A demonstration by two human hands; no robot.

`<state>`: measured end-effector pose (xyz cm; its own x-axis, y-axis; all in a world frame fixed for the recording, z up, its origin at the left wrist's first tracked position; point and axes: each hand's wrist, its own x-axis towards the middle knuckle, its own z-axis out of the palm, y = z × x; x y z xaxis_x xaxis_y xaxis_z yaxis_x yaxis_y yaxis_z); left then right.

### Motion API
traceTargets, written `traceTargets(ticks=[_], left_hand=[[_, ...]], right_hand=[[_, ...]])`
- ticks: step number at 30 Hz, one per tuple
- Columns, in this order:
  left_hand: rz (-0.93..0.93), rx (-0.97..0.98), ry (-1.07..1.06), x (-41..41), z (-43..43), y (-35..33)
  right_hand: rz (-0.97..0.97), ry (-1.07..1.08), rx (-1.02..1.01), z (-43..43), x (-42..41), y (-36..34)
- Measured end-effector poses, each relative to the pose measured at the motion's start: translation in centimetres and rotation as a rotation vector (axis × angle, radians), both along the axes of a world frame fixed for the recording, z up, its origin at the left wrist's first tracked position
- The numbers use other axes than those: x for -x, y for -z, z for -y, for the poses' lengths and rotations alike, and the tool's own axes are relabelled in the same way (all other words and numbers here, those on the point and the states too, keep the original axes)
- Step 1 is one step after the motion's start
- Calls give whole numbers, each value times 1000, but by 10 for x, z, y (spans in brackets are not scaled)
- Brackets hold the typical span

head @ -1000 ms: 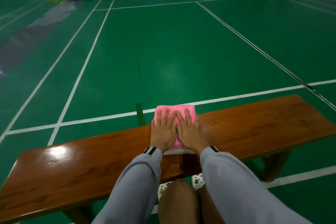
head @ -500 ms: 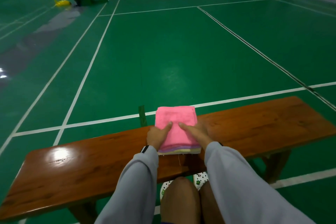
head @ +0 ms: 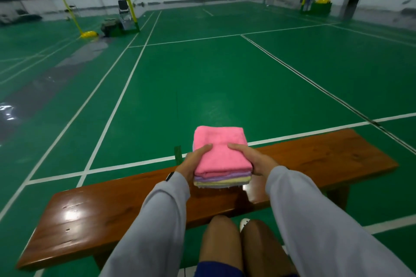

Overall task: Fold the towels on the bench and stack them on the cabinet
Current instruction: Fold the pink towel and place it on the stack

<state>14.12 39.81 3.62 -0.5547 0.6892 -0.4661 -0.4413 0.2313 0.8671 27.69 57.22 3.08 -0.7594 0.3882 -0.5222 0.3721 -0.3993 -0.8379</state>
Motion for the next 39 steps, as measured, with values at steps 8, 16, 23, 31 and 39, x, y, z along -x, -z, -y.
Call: traceTargets(ticks=[8,16,23,31,39], left_hand=[[-165,-81,71,-19,18,-79],[-226,-103,125,-34,33,-129],[-178,-118,153,-8,1,-122],[-137,-106,57,73,-64,-91],[-121,-42,-26,137,-73,-141]], right_hand=[[-204,28,-73,29,-39,-88],[-161,-42,-160,36,-56,-138],[-95,-89,-272,2,-35,-146],[-36,-61,-280,-67,50,-121],[-4,-132,-228,-82,126,-168]])
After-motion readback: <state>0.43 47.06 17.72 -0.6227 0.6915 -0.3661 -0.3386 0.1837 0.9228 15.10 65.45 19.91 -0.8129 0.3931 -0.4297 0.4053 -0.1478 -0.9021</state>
